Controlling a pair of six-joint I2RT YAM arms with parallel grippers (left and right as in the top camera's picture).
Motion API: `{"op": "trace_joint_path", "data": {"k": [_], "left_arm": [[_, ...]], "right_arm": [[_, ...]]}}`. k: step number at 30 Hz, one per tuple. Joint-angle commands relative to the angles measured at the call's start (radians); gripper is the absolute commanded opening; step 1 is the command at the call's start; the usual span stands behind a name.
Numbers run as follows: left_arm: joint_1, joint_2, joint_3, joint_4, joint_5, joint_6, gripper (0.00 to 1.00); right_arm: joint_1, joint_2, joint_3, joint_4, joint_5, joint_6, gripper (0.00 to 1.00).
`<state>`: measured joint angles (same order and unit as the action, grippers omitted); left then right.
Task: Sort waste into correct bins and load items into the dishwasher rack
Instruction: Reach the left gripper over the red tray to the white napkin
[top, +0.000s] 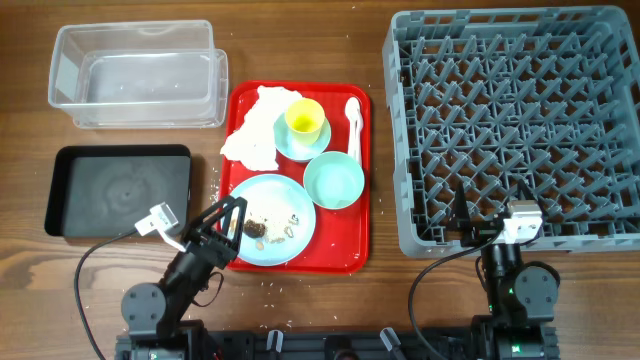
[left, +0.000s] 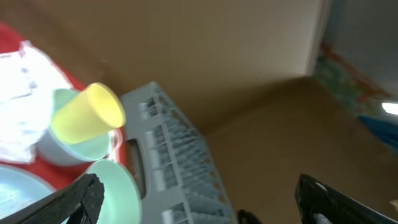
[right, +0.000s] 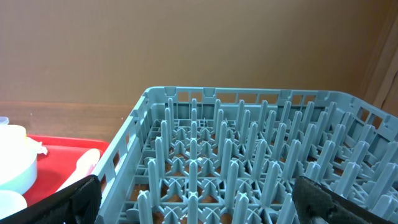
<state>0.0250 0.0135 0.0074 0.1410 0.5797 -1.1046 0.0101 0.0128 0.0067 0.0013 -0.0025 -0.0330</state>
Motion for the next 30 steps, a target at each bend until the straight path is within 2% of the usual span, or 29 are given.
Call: {"op": "trace_joint_path", "data": {"k": [1, 5, 9, 12, 17, 20, 22, 25, 27, 29, 30], "left_arm": [[-0.003, -0.011, -0.002, 0.076, 0.031, -0.06, 1.0], [-0.003, 0.001, 0.045, 0.084, -0.024, -0.047, 0.99], [-0.003, 0.09, 0.153, 0.009, -0.035, 0.059, 1.0], [-0.003, 0.228, 0.303, -0.127, -0.035, 0.201, 0.99], [-0.003, 0.591, 0.682, -0.489, -0.077, 0.467, 0.99], [-0.004, 0.818, 0.917, -0.805, -0.269, 0.561, 1.0], [-0.003, 0.955, 1.038, -0.914, -0.301, 0.633, 1.0], [-0.004, 1.096, 1.114, -0.871, -0.243, 0.634, 1.0], [-0.011, 1.147, 1.114, -0.811, -0.204, 0.694, 1.0], [-0.037, 1.215, 1.134, -0.824, -0.227, 0.739, 0.99], [-0.059, 1.264, 1.161, -0.861, -0.283, 0.739, 1.0]], "right_arm": [[-0.004, -0.003, -0.002, 0.005, 0.001, -0.019, 1.0], [-0.004, -0.003, -0.002, 0.005, 0.001, -0.019, 1.0], [-0.004, -0.003, -0.002, 0.005, 0.001, -0.019, 1.0], [-0.004, -0.003, -0.002, 0.005, 0.001, -0.019, 1.0], [-0.004, -0.003, -0.002, 0.005, 0.001, -0.019, 1.0], [-0.004, -0.003, -0.002, 0.005, 0.001, -0.019, 1.0], [-0.004, -0.003, -0.002, 0.005, 0.001, -0.019, 1.0], [-0.004, -0.003, -0.002, 0.005, 0.001, -0.019, 1.0], [-0.004, -0.003, -0.002, 0.005, 0.001, -0.019, 1.0], [-0.004, -0.003, -0.002, 0.005, 0.001, -0.019, 1.0], [-0.004, -0.003, -0.002, 0.005, 0.001, -0.019, 1.0]]}}
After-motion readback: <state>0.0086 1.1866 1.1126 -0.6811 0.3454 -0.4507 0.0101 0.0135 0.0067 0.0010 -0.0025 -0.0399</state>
